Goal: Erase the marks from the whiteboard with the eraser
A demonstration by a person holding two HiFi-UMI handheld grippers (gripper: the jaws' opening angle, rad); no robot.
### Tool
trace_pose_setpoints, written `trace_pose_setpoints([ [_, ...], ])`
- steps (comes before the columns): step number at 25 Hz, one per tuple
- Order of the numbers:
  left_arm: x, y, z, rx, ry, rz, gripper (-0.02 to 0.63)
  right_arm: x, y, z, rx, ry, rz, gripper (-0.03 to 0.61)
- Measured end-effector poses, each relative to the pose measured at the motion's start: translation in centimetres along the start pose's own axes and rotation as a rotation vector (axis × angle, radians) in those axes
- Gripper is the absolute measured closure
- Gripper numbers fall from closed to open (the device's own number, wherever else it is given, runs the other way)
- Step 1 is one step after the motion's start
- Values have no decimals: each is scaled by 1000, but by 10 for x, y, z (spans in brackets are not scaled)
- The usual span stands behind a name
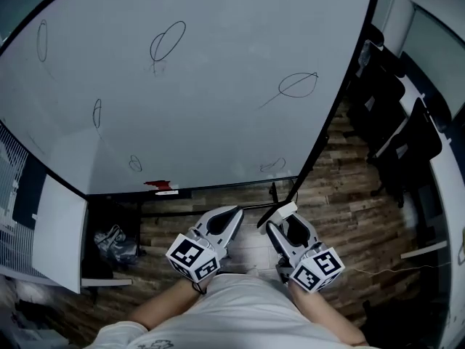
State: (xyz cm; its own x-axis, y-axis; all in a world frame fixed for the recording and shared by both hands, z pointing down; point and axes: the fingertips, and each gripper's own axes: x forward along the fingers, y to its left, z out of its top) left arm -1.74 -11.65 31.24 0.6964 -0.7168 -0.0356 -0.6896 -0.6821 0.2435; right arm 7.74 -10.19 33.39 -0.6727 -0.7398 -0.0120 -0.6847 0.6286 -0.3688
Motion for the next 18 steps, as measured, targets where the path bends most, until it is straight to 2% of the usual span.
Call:
trace_pose_setpoints([
  [8,53,-21,-15,11,36,-95,607,-19,-45,9,40,-33,-70,337],
  [18,90,2,-26,-18,63,-134,607,-3,-74,7,48,-12,-121,337],
])
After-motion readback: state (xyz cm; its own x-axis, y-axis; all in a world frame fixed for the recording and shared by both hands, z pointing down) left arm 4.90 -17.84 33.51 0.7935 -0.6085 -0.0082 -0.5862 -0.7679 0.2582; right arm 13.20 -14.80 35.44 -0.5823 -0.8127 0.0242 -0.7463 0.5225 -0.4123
